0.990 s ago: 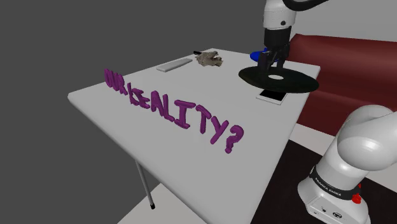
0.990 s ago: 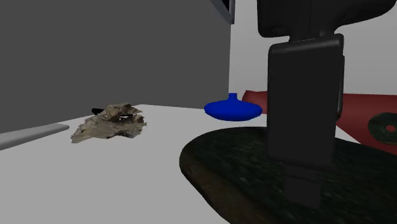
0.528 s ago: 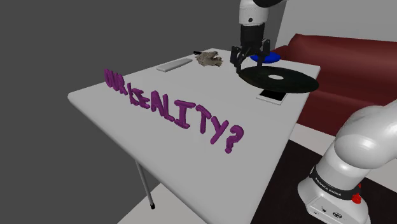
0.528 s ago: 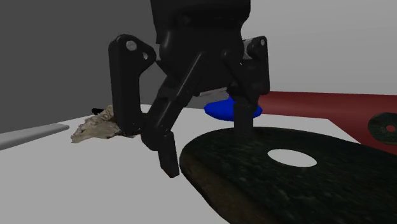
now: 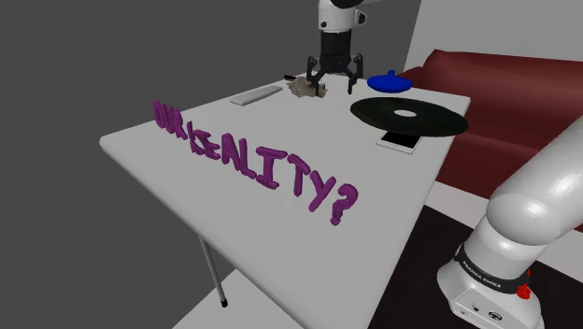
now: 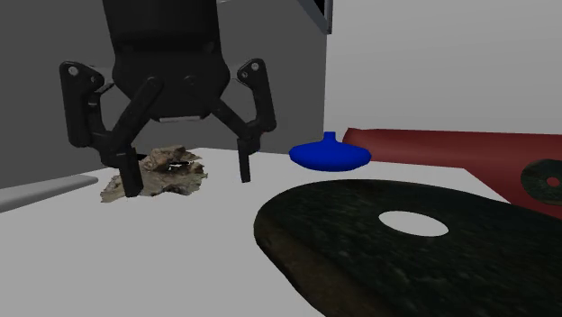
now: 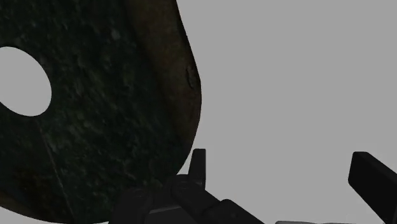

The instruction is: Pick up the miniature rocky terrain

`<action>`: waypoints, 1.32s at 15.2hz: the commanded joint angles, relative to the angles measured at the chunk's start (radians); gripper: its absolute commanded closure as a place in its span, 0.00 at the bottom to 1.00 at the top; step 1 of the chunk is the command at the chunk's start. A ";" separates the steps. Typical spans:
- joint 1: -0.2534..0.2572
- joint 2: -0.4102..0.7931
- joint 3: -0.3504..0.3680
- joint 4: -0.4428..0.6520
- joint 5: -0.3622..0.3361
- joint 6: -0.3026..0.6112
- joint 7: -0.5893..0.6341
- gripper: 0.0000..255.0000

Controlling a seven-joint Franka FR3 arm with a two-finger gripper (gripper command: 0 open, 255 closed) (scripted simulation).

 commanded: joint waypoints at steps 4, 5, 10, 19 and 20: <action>-0.031 0.165 0.010 0.207 -0.032 -0.011 0.235 0.00; -0.035 0.198 0.009 0.251 -0.039 -0.015 0.279 0.00; -0.047 0.363 -0.013 0.482 -0.077 -0.050 0.481 0.00; -0.057 0.454 -0.044 0.561 -0.093 -0.012 0.614 0.00; -0.058 0.450 -0.044 0.542 -0.093 0.003 0.615 0.00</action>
